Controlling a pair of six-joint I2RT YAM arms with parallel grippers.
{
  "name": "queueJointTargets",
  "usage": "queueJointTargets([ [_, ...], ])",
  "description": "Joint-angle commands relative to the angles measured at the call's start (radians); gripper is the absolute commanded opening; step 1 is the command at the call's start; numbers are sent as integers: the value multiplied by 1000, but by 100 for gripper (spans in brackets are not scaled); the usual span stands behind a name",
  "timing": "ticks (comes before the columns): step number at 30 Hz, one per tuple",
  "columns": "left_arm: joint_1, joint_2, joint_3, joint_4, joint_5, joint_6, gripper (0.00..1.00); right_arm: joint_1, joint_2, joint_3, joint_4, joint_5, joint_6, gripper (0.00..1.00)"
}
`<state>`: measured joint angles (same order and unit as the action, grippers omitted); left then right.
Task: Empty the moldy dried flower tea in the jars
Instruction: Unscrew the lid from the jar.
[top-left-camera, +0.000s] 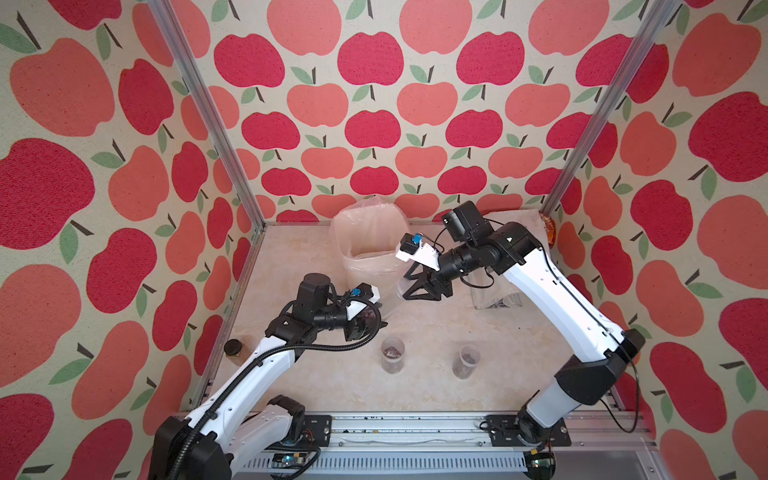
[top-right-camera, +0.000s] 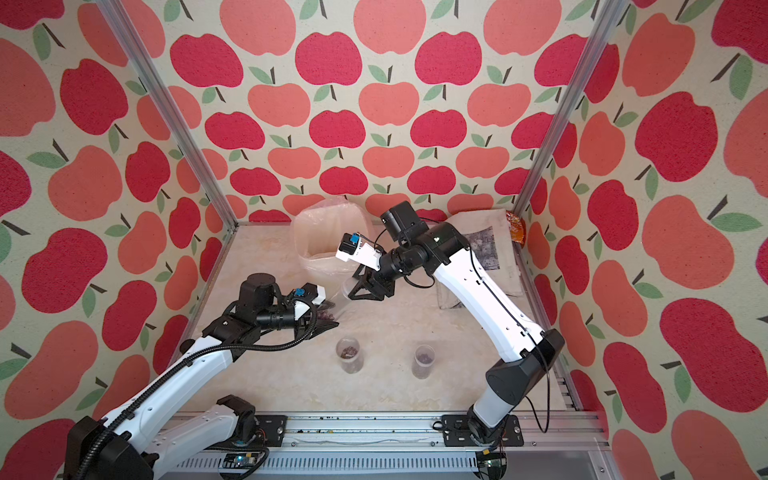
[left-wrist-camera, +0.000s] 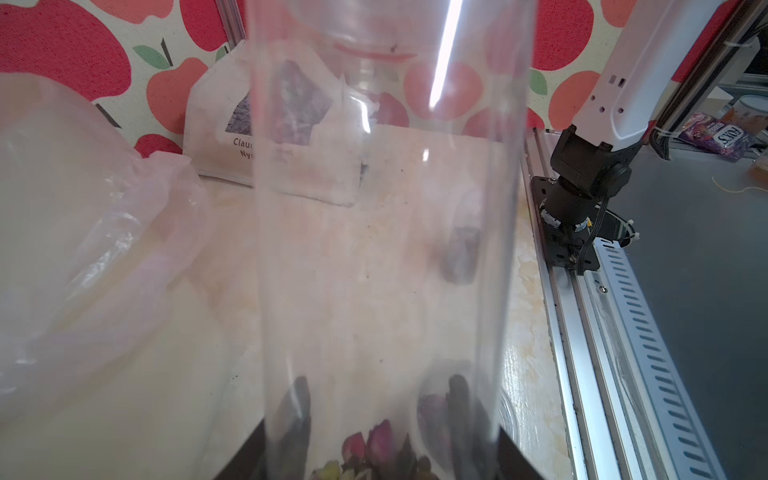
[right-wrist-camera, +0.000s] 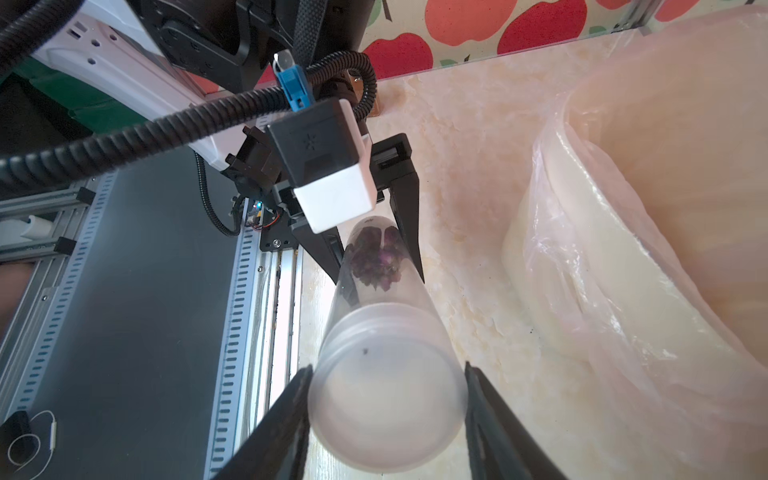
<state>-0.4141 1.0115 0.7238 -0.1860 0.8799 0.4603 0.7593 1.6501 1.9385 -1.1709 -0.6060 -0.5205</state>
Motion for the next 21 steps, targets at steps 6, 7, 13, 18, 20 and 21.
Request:
queueJointTargets([
  [6, -18, -17, 28, 22, -134, 26, 12, -22, -20, 34, 84, 84, 197, 86],
  [7, -24, -22, 26, 24, -187, 38, 13, -34, -45, 27, 132, 87, 306, 89],
  [13, -53, -36, 23, 25, -342, 92, 12, -96, -175, -143, 305, 91, 797, 97],
  [18, -85, -54, 3, 65, -406, 121, 12, -99, -169, -199, 274, 71, 904, 99],
  [20, -88, -54, 1, 69, -409, 122, 13, -93, -160, -216, 273, 53, 914, 99],
  [21, -91, -51, 3, 68, -409, 120, 13, -88, -157, -227, 282, 41, 918, 99],
])
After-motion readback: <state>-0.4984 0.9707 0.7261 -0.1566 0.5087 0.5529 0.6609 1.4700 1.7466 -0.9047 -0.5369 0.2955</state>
